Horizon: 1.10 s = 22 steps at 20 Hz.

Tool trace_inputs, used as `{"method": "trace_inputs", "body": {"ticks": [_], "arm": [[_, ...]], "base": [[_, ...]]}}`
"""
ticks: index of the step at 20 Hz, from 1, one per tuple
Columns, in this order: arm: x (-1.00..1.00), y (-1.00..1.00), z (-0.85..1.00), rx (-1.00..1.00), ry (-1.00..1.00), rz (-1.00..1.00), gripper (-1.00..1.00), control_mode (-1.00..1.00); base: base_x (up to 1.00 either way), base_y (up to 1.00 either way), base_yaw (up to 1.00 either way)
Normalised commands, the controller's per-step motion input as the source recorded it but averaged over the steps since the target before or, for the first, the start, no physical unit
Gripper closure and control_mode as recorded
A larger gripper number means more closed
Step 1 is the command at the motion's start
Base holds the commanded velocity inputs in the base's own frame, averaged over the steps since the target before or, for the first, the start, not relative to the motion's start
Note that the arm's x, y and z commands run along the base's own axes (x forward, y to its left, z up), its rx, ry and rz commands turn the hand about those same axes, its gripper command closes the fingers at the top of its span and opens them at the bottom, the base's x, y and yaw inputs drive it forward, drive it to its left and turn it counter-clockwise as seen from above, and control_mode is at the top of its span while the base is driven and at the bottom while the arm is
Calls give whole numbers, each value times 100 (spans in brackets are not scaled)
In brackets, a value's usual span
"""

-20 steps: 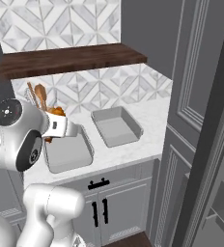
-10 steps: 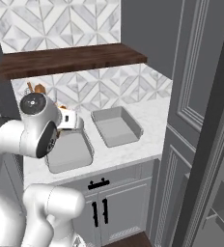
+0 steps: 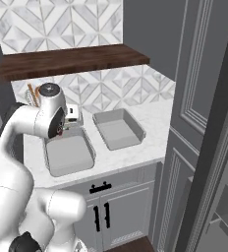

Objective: Place one lemon and one chicken drumstick in each tupperware on the nearby counter, to pack two identical lunches.

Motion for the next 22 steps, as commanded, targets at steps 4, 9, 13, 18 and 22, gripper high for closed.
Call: {"method": "trace_inputs", "body": {"ticks": [4, 9, 13, 18, 22], "arm": [[70, 3, -74, -4, 8, 0, 100, -100], [69, 0, -60, 1, 20, 0, 100, -100], [33, 6, -39, 0, 22, 0, 100, -100], [0, 10, -47, 0, 10, 0, 100, -100], [7, 3, -62, 0, 6, 0, 100, -100]], "base": [[0, 0, 0], [0, 0, 0], [0, 0, 0], [0, 0, 0], [0, 0, 0]]}}
